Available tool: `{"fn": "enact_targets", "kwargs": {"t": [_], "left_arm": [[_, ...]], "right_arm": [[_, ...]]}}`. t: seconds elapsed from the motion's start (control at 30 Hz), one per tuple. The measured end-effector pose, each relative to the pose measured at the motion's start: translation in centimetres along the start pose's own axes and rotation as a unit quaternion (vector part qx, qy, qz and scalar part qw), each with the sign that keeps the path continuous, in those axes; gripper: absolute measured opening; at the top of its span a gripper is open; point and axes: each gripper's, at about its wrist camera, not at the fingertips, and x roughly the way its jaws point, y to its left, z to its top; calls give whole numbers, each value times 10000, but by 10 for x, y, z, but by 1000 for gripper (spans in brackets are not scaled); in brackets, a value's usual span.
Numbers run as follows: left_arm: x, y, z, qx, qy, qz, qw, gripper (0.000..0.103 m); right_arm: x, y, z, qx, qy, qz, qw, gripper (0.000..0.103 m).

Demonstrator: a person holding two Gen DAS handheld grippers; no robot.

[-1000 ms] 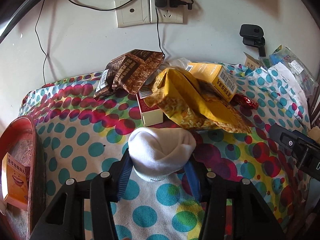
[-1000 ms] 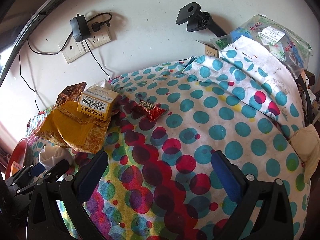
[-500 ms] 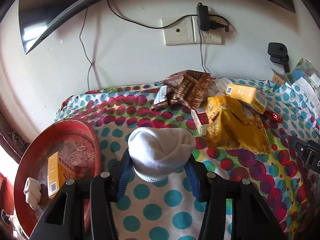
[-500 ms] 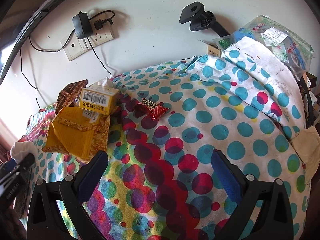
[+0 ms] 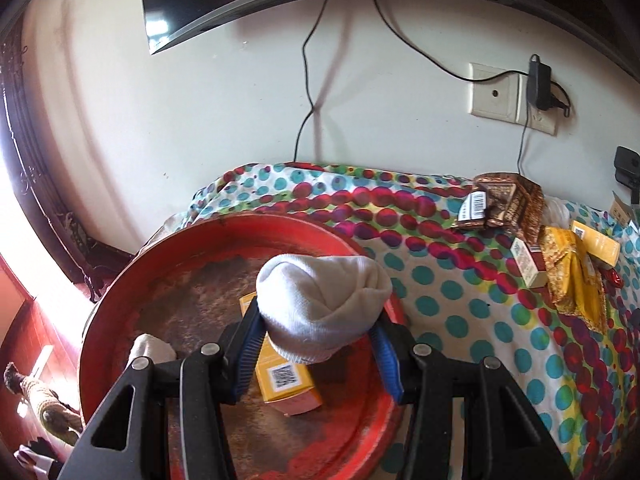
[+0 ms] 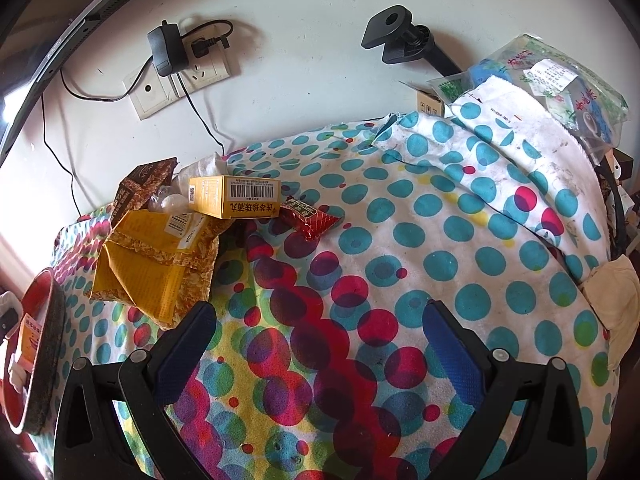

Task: Organize objects
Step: 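Carry the white sock with the left gripper into the red tray and release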

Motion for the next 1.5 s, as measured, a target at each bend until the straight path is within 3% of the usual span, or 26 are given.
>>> {"fn": "enact_targets", "kwargs": {"t": [0.3,0.47,0.8,1.03,1.1,1.17,1.23,1.37,1.5], "left_arm": [[2,73,-15,-419,177,515,9976,51],[8,98,-25,-624,362,609,9955,51],[29,102,-36,-716,684,605,9932,51],[32,101,-38,-718,689,579,9934,54],[31,100,-38,-715,656,513,9940,57],[25,98,-37,-663,587,501,9948,79],[6,96,-37,-585,281,410,9970,89],[-37,93,-48,-558,-106,169,9982,89],[-68,87,-76,-602,-238,-58,9979,89]], "right_arm": [[-1,1,-1,-34,-2,3,10000,103],[-1,2,-1,-44,41,-7,10000,103],[4,4,0,-88,196,-20,9998,103],[4,4,-1,-104,206,-23,9997,103],[4,4,-1,-98,221,-19,9997,103],[5,4,-1,-95,246,-16,9997,103],[7,4,-1,-98,287,-23,9995,103],[8,5,0,-135,305,-59,9994,103],[3,13,-1,-324,154,-275,9990,103]]}}
